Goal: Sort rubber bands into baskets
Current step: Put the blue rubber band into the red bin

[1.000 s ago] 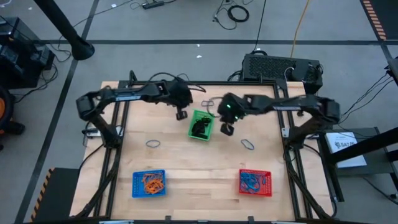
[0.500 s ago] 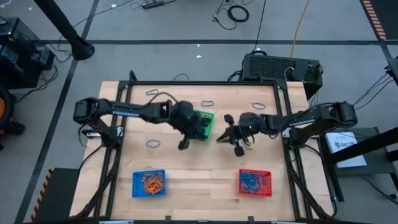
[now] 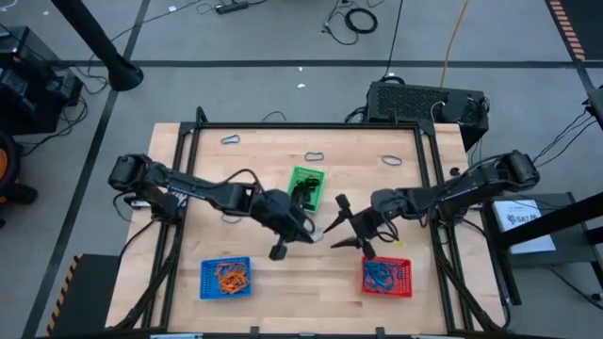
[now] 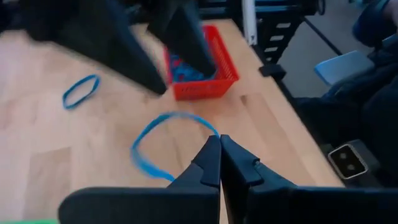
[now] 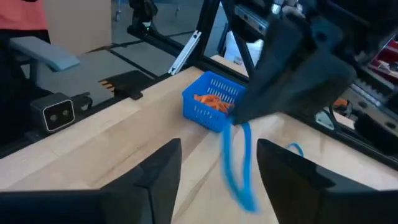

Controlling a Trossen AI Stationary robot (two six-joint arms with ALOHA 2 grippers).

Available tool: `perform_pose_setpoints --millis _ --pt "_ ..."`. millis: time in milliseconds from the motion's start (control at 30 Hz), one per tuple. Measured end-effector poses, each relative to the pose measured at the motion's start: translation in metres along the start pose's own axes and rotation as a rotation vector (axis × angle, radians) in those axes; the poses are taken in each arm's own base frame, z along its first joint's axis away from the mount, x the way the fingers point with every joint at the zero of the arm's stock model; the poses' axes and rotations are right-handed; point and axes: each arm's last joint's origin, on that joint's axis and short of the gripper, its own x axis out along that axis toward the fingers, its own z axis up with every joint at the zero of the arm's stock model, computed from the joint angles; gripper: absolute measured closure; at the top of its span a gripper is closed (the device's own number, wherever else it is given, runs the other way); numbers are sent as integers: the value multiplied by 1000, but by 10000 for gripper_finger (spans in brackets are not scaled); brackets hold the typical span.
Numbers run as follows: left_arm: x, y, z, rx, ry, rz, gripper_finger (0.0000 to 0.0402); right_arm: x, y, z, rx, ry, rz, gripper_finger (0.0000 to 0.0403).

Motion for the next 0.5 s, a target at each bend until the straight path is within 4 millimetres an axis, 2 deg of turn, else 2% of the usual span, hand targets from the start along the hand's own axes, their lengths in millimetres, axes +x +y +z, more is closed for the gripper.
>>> perform_pose_setpoints --millis 233,500 --pt "5 -16 3 47 -40 27 401 13 4 -7 -8 -20 10 192" --pt "6 -20 5 100 -61 21 401 21 3 -17 5 24 -61 215"
